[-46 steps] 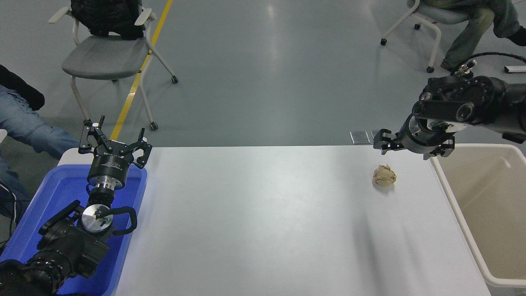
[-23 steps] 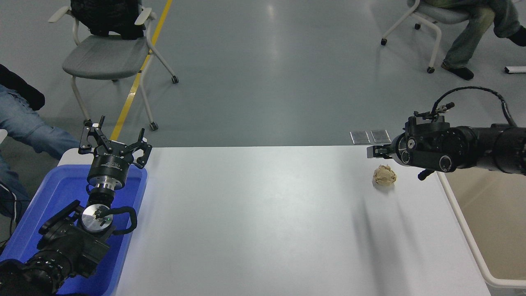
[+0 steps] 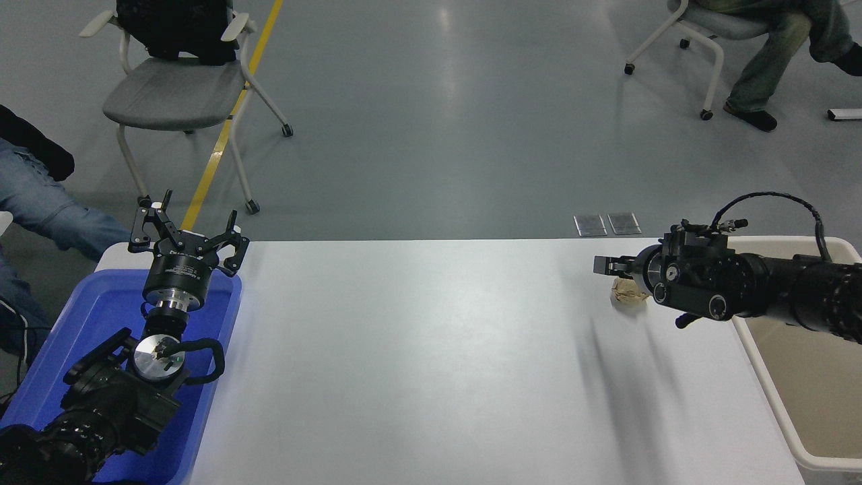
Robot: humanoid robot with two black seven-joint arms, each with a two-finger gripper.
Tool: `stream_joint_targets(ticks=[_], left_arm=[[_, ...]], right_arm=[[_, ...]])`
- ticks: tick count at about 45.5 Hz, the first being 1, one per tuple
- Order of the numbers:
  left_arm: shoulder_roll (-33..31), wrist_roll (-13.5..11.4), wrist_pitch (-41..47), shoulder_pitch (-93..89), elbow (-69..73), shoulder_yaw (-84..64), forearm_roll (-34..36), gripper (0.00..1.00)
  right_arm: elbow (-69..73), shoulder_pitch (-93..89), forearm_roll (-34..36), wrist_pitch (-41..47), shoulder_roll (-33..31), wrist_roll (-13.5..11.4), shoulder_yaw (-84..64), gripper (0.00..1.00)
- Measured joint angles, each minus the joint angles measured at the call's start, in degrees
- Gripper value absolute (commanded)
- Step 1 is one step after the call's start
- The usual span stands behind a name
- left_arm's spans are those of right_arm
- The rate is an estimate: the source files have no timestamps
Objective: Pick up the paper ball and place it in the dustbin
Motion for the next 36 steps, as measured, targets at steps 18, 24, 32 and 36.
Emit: stream_joint_targets(ticks=[18, 24, 32, 36], left_arm=[[0.0, 0.0, 0.0, 0.0, 0.0, 0.0, 0.0, 0.99], [0.0, 0.0, 0.0, 0.0, 0.0, 0.0, 0.0, 0.99], [0.0, 0.0, 0.0, 0.0, 0.0, 0.0, 0.0, 0.99], [0.0, 0.0, 0.0, 0.0, 0.0, 0.0, 0.0, 0.99]], right_arm=[[-7.8, -6.6, 0.2, -2.8, 3.9, 2.0, 2.7, 1.00], [-10.6, -8.3, 0.2, -3.3, 5.9, 2.3, 3.2, 1.00], [-13.2, -10.0, -0.2, -4.6, 7.8, 3.4, 3.5, 1.00], [-14.4, -10.6, -0.3, -5.4, 8.4, 3.8, 3.5, 1.00]])
